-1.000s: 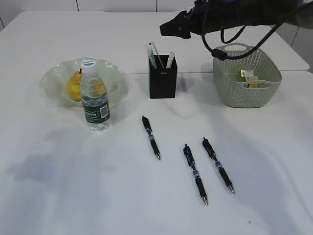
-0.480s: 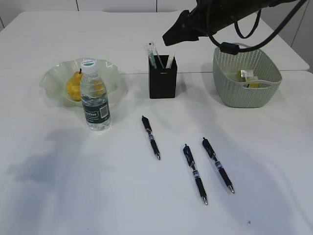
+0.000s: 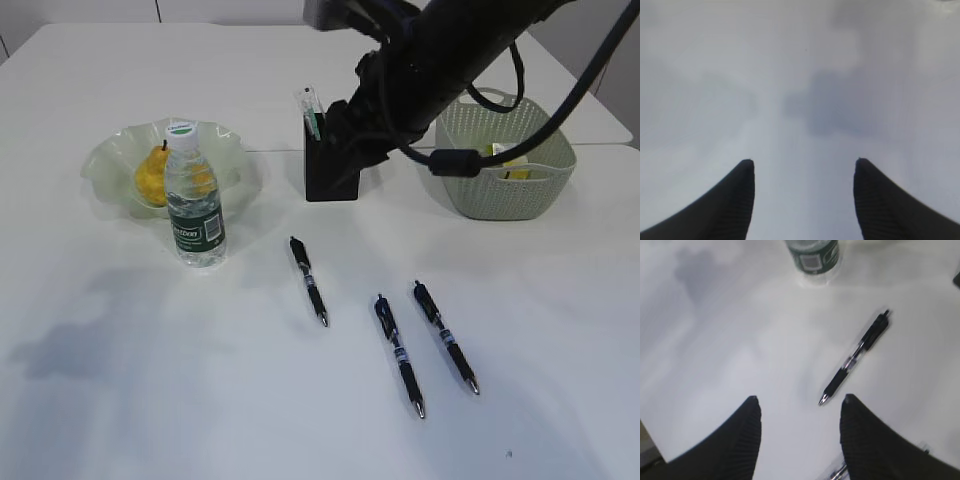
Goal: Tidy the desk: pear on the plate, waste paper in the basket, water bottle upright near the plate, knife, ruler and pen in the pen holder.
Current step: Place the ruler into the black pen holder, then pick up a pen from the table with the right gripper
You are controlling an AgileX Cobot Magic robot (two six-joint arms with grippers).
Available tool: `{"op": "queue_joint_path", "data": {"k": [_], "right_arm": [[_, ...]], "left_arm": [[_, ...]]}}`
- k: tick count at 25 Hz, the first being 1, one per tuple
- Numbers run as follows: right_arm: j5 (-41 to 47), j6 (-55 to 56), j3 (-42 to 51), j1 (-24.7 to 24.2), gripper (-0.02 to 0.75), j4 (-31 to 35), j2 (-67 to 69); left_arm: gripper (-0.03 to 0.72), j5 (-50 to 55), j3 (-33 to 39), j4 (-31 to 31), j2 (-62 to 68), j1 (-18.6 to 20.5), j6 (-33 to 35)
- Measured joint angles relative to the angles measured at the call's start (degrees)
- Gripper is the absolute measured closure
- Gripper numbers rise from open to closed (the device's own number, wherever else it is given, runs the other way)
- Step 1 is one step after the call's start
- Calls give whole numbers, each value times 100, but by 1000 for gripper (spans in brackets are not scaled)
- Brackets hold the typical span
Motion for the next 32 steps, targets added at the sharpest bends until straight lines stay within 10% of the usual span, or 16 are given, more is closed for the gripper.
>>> {"op": "queue_joint_path", "data": {"k": [13,32], "right_arm": [[803,1897,893,460,357,-1535,-112],[-386,2521,2676,19,358,-1662,-114]], "left_arm": [[244,86,0,0,0,0,0],[271,163,0,0,0,0,0]]}}
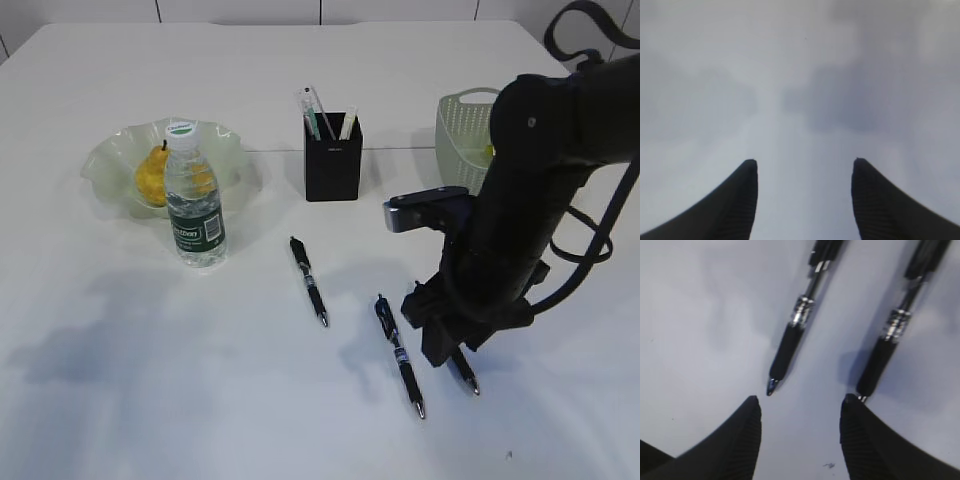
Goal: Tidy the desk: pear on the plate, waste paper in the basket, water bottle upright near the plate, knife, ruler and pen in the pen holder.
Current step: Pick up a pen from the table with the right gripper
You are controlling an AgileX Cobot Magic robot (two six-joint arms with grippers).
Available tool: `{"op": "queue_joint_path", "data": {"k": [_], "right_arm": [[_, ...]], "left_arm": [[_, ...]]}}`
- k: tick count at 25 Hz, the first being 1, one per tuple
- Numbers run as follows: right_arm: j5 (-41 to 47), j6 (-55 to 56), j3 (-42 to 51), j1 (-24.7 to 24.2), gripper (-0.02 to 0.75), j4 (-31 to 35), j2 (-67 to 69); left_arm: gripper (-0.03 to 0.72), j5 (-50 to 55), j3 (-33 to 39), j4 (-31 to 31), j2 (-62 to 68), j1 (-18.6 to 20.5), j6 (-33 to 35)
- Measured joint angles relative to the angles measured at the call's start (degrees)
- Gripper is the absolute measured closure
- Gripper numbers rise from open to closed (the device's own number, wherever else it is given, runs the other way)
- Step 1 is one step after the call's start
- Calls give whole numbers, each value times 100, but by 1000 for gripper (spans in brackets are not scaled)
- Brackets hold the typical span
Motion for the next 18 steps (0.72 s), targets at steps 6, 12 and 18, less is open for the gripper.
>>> {"op": "queue_joint_path", "data": {"k": [6,12,18], "right_arm": [[-261,298,-14,-683,358,-44,-12],[-249,755,-551,-735,358,-398,-2],[105,953,-1285,-691,358,-482,450]], "left_arm": [[273,7,0,0,0,0,0],[276,7,0,0,0,0,0],[279,7,0,0,0,0,0]]}}
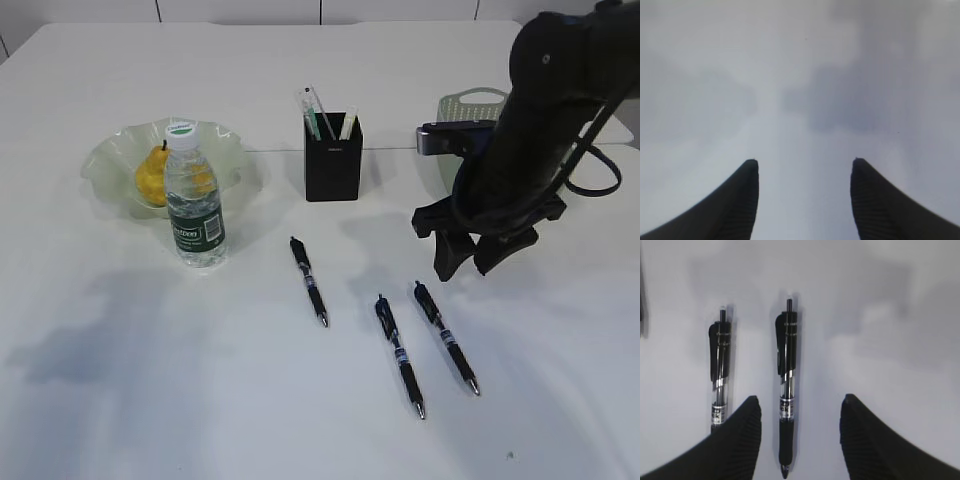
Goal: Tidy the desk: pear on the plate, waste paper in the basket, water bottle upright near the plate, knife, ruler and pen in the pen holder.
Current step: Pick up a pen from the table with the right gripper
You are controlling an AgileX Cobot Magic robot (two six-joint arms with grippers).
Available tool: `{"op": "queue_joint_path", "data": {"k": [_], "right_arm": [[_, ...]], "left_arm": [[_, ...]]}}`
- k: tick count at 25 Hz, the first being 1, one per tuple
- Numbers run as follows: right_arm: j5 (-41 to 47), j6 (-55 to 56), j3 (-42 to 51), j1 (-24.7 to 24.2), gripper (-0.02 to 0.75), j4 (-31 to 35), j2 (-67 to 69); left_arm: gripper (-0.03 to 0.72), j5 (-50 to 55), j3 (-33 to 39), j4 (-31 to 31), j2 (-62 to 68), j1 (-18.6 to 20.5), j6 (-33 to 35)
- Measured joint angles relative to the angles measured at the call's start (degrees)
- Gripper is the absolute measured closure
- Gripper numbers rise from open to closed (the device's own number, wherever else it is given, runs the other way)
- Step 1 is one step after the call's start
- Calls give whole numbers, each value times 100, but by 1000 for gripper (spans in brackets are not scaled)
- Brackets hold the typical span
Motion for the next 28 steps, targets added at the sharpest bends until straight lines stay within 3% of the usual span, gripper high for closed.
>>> {"op": "queue_joint_path", "data": {"k": [9,28], "right_arm": [[44,174,-111,361,362,-269,515],[-187,394,-124,372,363,-330,909]], "left_arm": [[284,0,0,0,0,0,0],[286,0,0,0,0,0,0]]}}
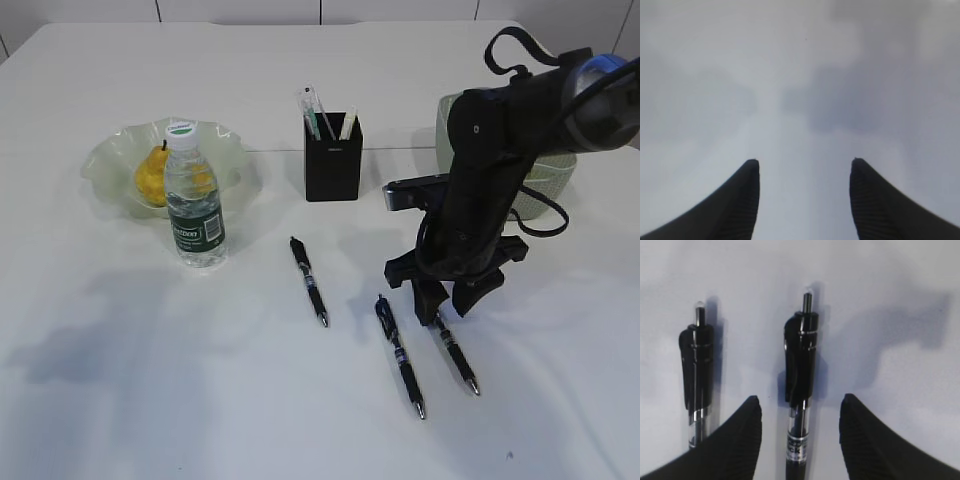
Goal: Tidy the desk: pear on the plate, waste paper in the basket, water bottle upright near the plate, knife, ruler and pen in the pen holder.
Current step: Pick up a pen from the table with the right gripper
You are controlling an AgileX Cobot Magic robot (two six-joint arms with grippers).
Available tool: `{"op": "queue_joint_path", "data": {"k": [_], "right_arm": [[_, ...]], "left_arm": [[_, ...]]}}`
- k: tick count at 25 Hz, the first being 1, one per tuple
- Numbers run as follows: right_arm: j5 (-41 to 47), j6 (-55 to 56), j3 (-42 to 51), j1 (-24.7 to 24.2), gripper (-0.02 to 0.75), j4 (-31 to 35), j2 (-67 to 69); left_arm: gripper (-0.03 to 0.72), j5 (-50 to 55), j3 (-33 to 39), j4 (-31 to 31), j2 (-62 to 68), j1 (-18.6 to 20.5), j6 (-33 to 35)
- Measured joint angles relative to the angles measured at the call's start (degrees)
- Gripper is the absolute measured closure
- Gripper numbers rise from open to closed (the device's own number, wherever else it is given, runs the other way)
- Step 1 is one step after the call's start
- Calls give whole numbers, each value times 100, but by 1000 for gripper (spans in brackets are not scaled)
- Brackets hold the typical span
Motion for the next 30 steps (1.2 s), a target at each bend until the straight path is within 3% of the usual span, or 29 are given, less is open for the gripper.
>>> {"op": "queue_joint_path", "data": {"k": [30], "right_arm": [[-282,117,0,0,363,-129,98]], "left_arm": [[286,0,0,0,0,0,0]]}}
